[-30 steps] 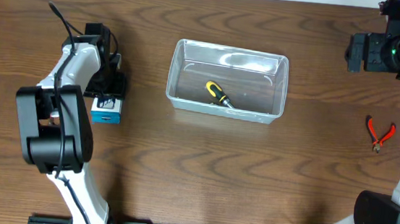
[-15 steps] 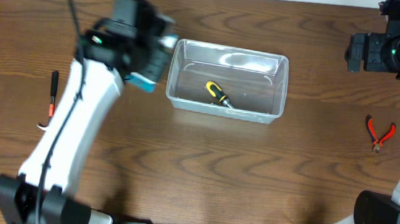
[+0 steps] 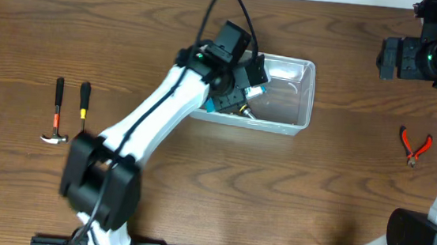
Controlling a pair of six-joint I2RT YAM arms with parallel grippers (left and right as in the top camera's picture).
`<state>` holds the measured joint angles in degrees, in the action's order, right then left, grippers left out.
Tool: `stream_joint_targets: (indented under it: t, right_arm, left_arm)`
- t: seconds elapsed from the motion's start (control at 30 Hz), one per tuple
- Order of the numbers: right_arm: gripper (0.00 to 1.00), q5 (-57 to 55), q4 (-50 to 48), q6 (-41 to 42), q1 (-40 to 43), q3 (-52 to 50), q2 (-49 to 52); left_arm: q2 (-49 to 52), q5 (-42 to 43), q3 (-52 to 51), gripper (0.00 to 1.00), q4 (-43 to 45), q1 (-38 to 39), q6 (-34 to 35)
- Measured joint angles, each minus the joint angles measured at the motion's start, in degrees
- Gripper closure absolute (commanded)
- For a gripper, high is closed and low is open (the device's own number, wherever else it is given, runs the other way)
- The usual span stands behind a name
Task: Pack container
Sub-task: 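Lift the box with the left gripper and place it into the container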
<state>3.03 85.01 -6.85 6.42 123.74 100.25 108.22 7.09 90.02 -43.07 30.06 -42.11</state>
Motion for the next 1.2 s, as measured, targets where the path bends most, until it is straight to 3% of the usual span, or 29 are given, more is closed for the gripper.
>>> stream_joint_targets:
  t: [0.37,0.4,0.5,0.53,0.77,0.83,1.2]
  right_arm:
    - [0.01,0.0,0.0,0.0,0.0,-0.02,0.0]
    - [0.01,0.0,0.0,0.0,0.0,-0.02,0.0]
    - [0.01,0.0,-0.07,0.0,0.0,-0.02,0.0]
    - [0.01,0.0,-0.07,0.0,0.0,-0.02,0.0]
    - [0.01,0.0,-0.07,0.0,0.0,-0.02,0.0]
    - [0.01,0.0,-0.07,0.0,0.0,-0.02,0.0]
    - [0.01,0.0,-0.11,0.0,0.0,-0.04,0.0]
  left_arm:
    - [6.91,0.04,0.0,0.93,1.22,-0.07,-1.42]
    - [6.91,0.02,0.0,0.87,1.36,-0.07,-1.42]
    - [6.91,0.0,0.0,0.43,1.73,-0.07,-1.42]
    - [6.91,0.0,0.0,0.36,1.7,-0.07,-1.42]
    - [6.91,-2.67,0.0,0.22,1.9,-0.17,-0.55]
    - [6.88,-3.19,0.0,0.01,1.99,-0.35,-0.24]
    - [4.79,-4.52,0.0,0.02,1.99,-2.01,0.66]
